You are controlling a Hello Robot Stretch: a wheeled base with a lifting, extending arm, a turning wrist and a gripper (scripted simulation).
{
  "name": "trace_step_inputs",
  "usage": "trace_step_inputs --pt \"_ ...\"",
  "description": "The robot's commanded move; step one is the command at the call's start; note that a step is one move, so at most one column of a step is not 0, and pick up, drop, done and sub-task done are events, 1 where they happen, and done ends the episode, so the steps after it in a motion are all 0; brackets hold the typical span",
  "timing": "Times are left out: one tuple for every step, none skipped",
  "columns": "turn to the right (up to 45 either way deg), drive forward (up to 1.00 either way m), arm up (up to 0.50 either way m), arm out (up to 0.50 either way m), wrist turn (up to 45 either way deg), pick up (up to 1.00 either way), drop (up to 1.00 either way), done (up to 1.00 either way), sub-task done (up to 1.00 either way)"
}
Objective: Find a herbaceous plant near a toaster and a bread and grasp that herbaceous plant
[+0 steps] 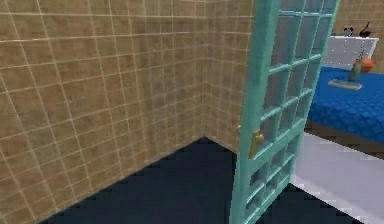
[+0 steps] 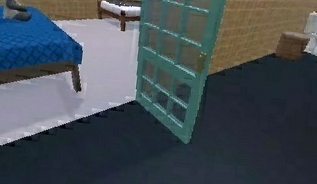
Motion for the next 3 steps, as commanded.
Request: trace_step_inputs --pt "-21.0 0.0 0.0 0.0 0.0 0.0 0.0 0.0 0.0" --pt "0.0 0.2 0.0 0.0 0.0 0.0 0.0 0.0 0.0" --pt "-45.0 0.0 0.0 0.0 0.0 0.0 0.0 0.0 0.0"
